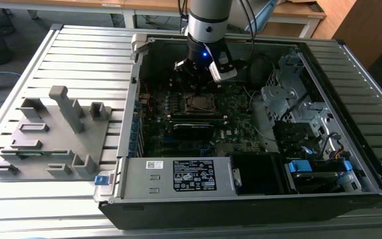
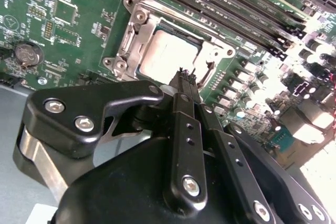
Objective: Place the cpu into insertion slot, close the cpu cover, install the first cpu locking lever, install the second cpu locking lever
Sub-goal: 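Install the first cpu locking lever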
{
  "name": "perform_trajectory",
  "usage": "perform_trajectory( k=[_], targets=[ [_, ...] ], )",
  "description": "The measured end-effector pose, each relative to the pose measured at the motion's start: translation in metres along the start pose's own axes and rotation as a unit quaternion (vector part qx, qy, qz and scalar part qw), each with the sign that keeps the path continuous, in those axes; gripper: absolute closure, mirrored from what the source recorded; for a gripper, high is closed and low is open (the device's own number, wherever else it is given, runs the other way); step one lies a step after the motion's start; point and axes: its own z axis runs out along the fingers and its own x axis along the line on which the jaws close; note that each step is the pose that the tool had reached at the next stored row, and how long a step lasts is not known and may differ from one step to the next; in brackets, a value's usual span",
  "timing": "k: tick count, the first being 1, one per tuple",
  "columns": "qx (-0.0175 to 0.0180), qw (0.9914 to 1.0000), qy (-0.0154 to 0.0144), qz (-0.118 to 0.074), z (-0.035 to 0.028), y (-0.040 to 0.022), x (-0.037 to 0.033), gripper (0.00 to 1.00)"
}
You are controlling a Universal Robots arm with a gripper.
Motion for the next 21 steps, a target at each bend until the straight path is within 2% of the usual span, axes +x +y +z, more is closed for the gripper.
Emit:
perform_trajectory(
  k=[11, 15, 21],
  targets=[
    [0.0, 1.0, -0.0017, 0.0, 0.0006, -0.0017, 0.0202, 0.89],
    [0.0, 1.0, -0.0021, 0.0, -0.0004, -0.0018, 0.0214, 0.89],
    [-0.0001, 1.0, -0.0022, 0.0, -0.0084, -0.0015, 0.0213, 0.89]
  ],
)
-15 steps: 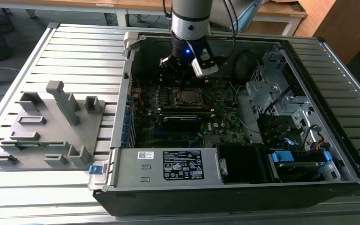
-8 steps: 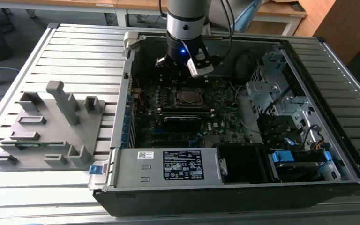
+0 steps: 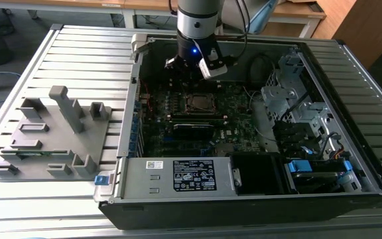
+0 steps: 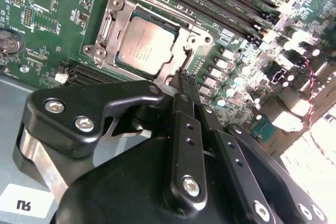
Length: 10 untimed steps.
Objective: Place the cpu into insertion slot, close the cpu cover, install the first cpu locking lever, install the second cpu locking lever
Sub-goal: 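Install the first cpu locking lever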
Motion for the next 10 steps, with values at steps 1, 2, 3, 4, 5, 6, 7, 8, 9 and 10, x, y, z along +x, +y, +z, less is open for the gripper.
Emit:
perform_trajectory(
  k=[1, 2, 3, 4, 5, 6, 7, 8, 9, 10],
  targets=[
    [-0.0001, 1.0, 0.0, 0.0, -0.0002, 0.0, 0.0, 0.89],
    [-0.0001, 1.0, -0.0001, 0.0, -0.0002, 0.0, 0.0, 0.89],
    [-0.0002, 1.0, -0.0001, 0.0, -0.0002, 0.0001, 0.0, 0.89],
    [-0.0001, 1.0, -0.0001, 0.0, -0.0003, 0.0, 0.0, 0.89],
    [-0.0001, 1.0, -0.0001, 0.0, -0.0003, 0.0, 0.0, 0.89],
    [0.0, 1.0, 0.0, 0.0, -0.0002, -0.0001, 0.0009, 0.89],
    [0.0001, 1.0, 0.0, 0.0, -0.0002, -0.0002, 0.0023, 0.89],
    [0.0001, 1.0, -0.0001, 0.0, -0.0001, -0.0004, 0.0043, 0.89],
    [0.0, 1.0, -0.0003, 0.0, 0.0001, -0.0006, 0.0069, 0.89],
    [-0.0001, 1.0, -0.0005, 0.0, 0.0002, -0.0008, 0.0096, 0.89]
  ],
)
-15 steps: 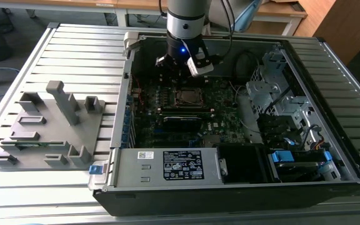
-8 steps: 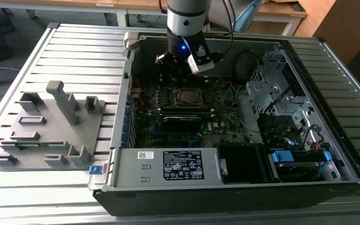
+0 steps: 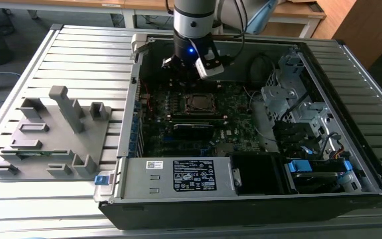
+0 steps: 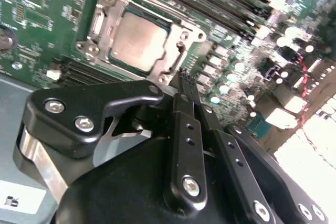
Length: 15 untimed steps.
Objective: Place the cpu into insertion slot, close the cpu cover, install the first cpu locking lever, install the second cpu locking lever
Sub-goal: 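Install the first cpu locking lever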
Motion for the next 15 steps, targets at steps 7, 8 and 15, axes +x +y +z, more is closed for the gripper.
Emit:
perform_trajectory(
  k=[7, 8, 15],
  targets=[
    [-0.0002, 1.0, -0.0015, 0.0, 0.0004, -0.001, 0.0129, 0.89],
    [-0.0002, 1.0, -0.0015, 0.0, 0.0004, -0.001, 0.0129, 0.89],
    [-0.0251, 0.99969, 0.0005, 0.0, 0.0003, -0.0016, 0.0131, 0.89]
  ],
)
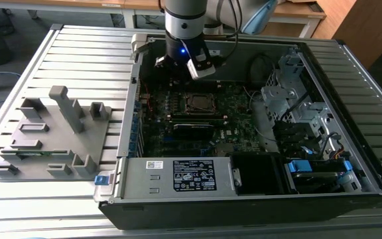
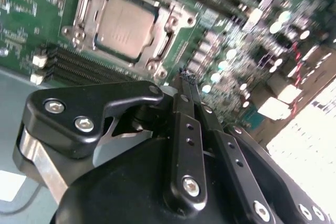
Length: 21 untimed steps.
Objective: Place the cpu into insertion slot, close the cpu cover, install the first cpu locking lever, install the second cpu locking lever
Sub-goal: 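Install the first cpu locking lever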
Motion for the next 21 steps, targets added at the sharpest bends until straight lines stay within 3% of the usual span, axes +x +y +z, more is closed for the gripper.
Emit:
perform_trajectory(
  k=[1, 2, 8, 12, 17, 21],
  targets=[
    [-0.0052, 0.99999, 0.0004, 0.0, 0.0, -0.0002, 0.0, 0.89],
    [-0.0082, 0.99997, 0.0005, 0.0, 0.0, -0.0004, 0.0003, 0.89],
    [-0.0165, 0.99986, -0.0007, 0.0, -0.0002, -0.0031, 0.0081, 0.89],
    [-0.0202, 0.9998, -0.0005, 0.0, -0.0046, -0.0029, 0.0082, 0.89],
    [-0.0213, 0.99977, -0.0006, 0.0, -0.0083, -0.0027, 0.0085, 0.89],
    [-0.0214, 0.99977, -0.0033, 0.0, -0.0085, -0.0046, 0.0174, 0.89]
  ],
)
